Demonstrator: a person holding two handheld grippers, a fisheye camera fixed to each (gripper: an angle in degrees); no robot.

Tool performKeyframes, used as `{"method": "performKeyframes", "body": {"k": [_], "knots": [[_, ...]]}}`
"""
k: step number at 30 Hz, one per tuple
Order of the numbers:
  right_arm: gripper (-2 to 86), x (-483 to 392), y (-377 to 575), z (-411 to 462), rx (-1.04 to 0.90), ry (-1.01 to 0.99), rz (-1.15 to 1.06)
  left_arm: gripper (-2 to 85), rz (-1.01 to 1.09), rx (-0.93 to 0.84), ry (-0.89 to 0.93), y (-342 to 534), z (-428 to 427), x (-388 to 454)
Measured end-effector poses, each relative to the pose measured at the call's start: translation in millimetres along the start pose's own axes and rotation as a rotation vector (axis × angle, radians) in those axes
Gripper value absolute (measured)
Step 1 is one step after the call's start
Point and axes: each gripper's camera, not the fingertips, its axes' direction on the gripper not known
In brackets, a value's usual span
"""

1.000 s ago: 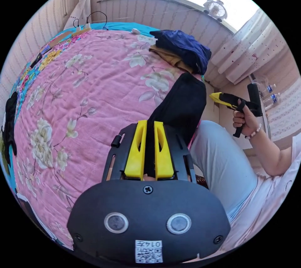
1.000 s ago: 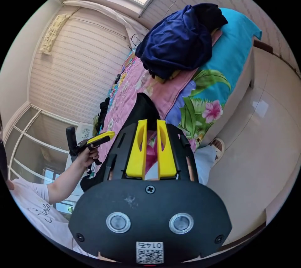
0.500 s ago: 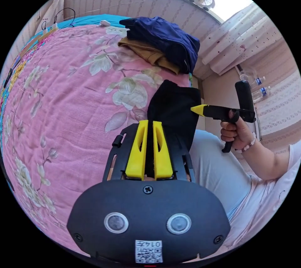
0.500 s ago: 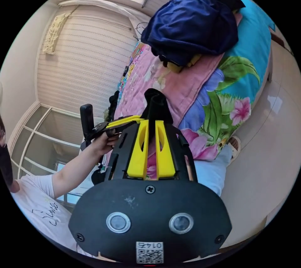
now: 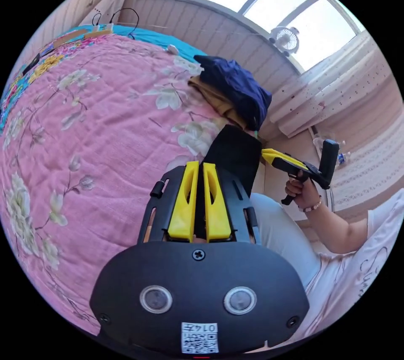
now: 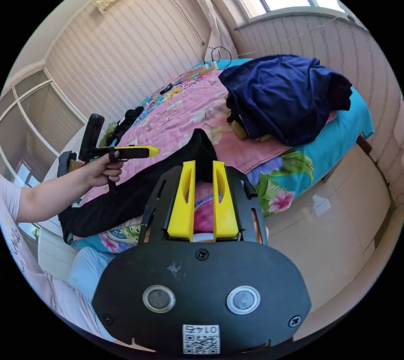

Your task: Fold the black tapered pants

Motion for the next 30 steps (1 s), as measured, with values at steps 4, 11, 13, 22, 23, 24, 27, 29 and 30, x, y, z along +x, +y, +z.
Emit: {"method": "performKeyframes", "body": {"k": [4, 11, 13, 22, 23, 24, 27, 29, 30], "knots": [[7.7, 5, -9, 16, -0.036, -0.042, 0.052, 4.6, 0.054, -0.041, -0.12, 47, -41, 6], [8.0, 8, -13, 61, -0.137, -0.112, 0.187, 5.7, -0.066, -0.233, -0.276, 142, -35, -7], [7.6, 1, -19, 67, -0.167, -0.116, 0.177, 4.2, -0.132, -0.127, -0.271, 170, -33, -7], [2.5, -52, -72, 24, -0.098, -0.336, 0.02, -0.2, -0.102, -0.092, -0.324, 178, -77, 13], [2.3, -61, -74, 21, -0.097, -0.308, -0.009, -0.3, -0.099, -0.088, -0.336, 179, -79, 15], [2.2, -72, -77, 22, -0.108, -0.256, -0.04, -0.3, -0.1, -0.093, -0.346, 183, -77, 16], [2.3, -65, -73, 67, -0.264, -0.154, 0.043, 0.1, -0.148, -0.125, -0.315, 201, -58, 7], [2.3, -52, -62, 94, -0.343, -0.107, 0.161, 0.6, -0.195, -0.079, -0.255, 211, -69, 3], [2.5, -48, -57, 97, -0.338, -0.153, 0.234, 0.9, -0.196, -0.044, -0.208, 218, -83, 5]]}}
